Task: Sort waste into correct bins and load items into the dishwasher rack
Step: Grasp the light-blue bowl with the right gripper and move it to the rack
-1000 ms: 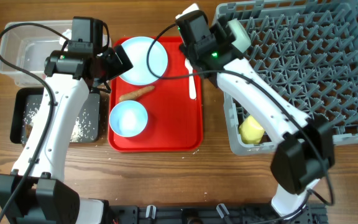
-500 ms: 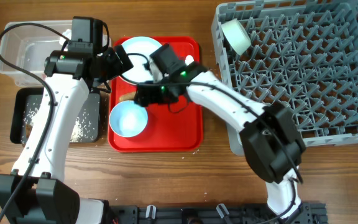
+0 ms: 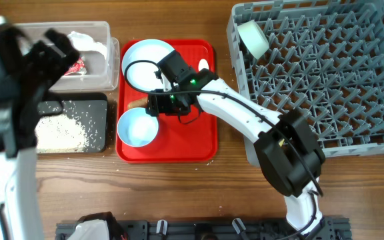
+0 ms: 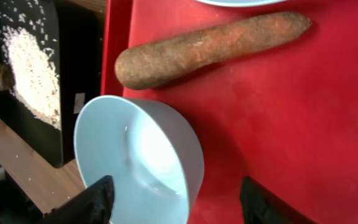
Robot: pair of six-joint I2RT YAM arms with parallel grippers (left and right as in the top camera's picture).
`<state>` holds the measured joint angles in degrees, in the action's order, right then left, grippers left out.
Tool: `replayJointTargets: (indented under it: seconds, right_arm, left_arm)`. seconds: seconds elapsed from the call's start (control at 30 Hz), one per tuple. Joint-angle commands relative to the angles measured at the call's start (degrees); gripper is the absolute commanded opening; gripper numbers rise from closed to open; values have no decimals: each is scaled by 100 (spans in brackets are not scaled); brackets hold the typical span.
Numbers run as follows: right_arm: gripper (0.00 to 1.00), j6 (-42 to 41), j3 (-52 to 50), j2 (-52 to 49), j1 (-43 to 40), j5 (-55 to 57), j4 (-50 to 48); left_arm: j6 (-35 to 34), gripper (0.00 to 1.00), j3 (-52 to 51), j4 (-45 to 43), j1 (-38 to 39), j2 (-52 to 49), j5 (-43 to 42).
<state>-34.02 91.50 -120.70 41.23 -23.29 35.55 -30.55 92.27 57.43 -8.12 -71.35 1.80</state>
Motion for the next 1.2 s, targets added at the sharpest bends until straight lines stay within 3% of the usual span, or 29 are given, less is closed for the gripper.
replayJointTargets:
  seconds: [0.0,0.1,0.27,0.43,0.53,0.67,0.73,0.77,0.83,1.0,1.17]
  right_arm:
    - [57,-66,-15,-378,68,101,15]
    - [44,-68,-13,-533,105,98,13]
    - [4,-109,-13,-573,114,103,7]
    - [4,-39,133,-391,-11,-76,254]
    - [4,417,299,597,-588,424,813]
    - [4,382,299,2452,-1672,3630,1954]
    - [4,260,293,3276,-2096,6341,2588]
    - [4,341,286,3370,-2166,7077,2691]
    - [4,933,249,3364,-2221,7912,2688]
    - [4,2181,164,2787,-2221,8190,2400]
    - [4,4551,164,1676,-2208,8373,2205]
  left_arm:
    - [9,100,44,17,-284,168,109]
    - [7,100,42,31,-297,157,109]
    - [9,100,42,31,-299,138,107]
    - [7,100,42,31,-297,138,109]
    - [7,100,42,33,-299,138,109]
    - [7,100,42,31,-299,138,107]
    - [7,100,42,31,-299,138,109]
    - [7,100,42,31,-297,138,109]
    - [7,100,42,31,-299,138,109]
    - [7,100,42,31,-299,138,107]
    - [7,100,42,31,-297,138,107]
